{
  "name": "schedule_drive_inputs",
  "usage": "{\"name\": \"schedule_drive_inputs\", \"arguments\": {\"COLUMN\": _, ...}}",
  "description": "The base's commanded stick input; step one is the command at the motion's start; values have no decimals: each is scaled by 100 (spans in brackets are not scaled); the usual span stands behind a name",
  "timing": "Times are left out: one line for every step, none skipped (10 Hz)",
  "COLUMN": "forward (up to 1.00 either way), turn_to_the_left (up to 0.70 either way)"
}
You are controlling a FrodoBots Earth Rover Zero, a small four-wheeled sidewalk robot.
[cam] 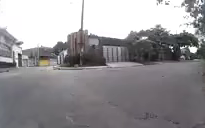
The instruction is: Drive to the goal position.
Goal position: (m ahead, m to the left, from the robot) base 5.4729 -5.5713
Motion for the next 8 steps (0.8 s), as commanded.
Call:
{"name": "schedule_drive_inputs", "arguments": {"forward": 100, "turn_to_the_left": -39}}
{"name": "schedule_drive_inputs", "arguments": {"forward": 100, "turn_to_the_left": -39}}
{"name": "schedule_drive_inputs", "arguments": {"forward": 100, "turn_to_the_left": -39}}
{"name": "schedule_drive_inputs", "arguments": {"forward": 100, "turn_to_the_left": -39}}
{"name": "schedule_drive_inputs", "arguments": {"forward": 100, "turn_to_the_left": -39}}
{"name": "schedule_drive_inputs", "arguments": {"forward": 100, "turn_to_the_left": -39}}
{"name": "schedule_drive_inputs", "arguments": {"forward": 100, "turn_to_the_left": -39}}
{"name": "schedule_drive_inputs", "arguments": {"forward": 100, "turn_to_the_left": -39}}
